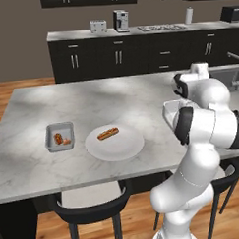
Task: Place one cooked food and one vegetable from the large plate to each tupperware container.
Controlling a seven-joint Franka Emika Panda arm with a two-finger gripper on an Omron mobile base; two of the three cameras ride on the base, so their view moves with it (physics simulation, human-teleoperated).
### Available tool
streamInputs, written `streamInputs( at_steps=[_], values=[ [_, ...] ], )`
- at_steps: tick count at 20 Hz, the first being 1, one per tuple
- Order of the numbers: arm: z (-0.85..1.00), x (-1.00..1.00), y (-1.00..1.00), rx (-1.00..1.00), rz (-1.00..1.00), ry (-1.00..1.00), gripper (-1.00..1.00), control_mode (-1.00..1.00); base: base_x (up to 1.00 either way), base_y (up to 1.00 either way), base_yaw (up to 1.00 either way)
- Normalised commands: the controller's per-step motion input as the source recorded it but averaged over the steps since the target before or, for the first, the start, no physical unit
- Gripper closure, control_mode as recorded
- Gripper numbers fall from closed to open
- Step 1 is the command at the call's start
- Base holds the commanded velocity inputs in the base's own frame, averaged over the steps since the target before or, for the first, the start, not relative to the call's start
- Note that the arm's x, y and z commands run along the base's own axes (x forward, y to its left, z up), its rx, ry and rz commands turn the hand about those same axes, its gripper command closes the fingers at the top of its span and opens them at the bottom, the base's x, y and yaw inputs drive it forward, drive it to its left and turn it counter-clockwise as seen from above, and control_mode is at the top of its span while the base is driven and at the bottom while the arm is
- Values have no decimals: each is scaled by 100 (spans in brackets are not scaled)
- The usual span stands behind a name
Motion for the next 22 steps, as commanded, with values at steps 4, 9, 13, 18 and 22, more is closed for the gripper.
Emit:
streamInputs(
  at_steps=[4, 9, 13, 18, 22],
  values=[
    [-33, -3, -48, -4, -3, -4, 100, -100, 0, 0, 0],
    [-22, -6, -47, 0, -5, -1, 100, -100, 0, 0, 0],
    [-28, 0, -67, 5, -7, 8, 100, -100, 0, 0, 0],
    [-20, 0, -44, 9, -2, 2, 100, -100, 0, 0, 0],
    [-2, 4, -30, 12, 1, 0, 100, -100, 0, 0, 0]
  ],
)
